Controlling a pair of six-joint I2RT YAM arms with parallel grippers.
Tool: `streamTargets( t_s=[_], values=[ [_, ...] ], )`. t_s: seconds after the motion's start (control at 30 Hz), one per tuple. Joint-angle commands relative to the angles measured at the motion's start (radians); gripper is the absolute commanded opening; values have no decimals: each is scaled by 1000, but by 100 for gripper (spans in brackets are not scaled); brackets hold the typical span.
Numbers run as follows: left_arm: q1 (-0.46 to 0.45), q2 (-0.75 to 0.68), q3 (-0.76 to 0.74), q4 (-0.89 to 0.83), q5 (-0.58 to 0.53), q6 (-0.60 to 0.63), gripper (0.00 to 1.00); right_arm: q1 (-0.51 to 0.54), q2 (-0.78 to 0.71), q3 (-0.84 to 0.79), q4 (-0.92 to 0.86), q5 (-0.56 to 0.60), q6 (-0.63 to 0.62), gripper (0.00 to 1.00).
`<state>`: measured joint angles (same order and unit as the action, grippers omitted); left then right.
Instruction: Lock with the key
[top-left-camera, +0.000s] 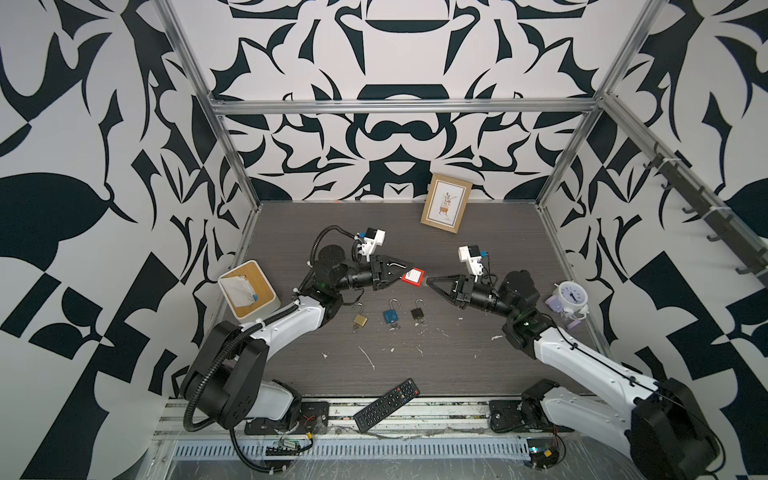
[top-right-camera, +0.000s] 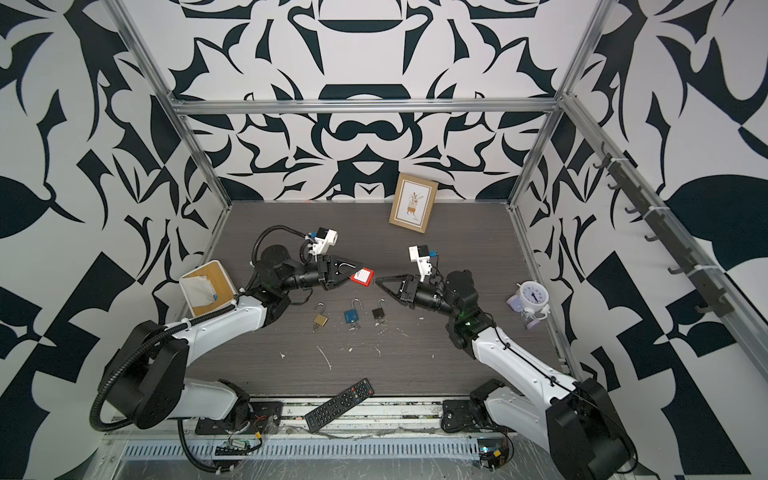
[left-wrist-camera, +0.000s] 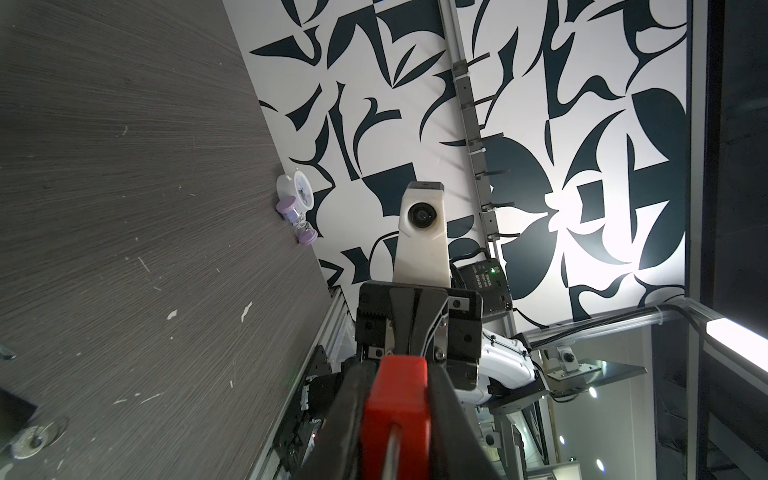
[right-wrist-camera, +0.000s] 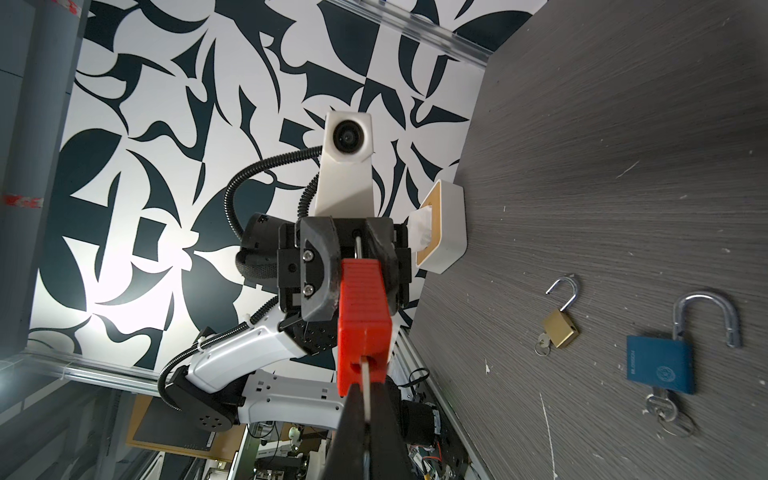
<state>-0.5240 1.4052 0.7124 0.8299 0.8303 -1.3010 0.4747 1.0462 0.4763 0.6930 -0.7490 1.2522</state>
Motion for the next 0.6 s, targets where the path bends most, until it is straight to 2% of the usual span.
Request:
streamTargets(
  t_s=[0.0,0.33,0.57],
  values=[
    [32,-35,-16,20,-88,15,0,-13,-20,-28,92,-9,13,0],
    [32,-34,-7,14,-103,25,0,-21,-63,-54,73,15,33,0],
    [41,-38,-5,-25,-100,58,0,-125,-127,-97,-16,-10,29,0]
  ],
)
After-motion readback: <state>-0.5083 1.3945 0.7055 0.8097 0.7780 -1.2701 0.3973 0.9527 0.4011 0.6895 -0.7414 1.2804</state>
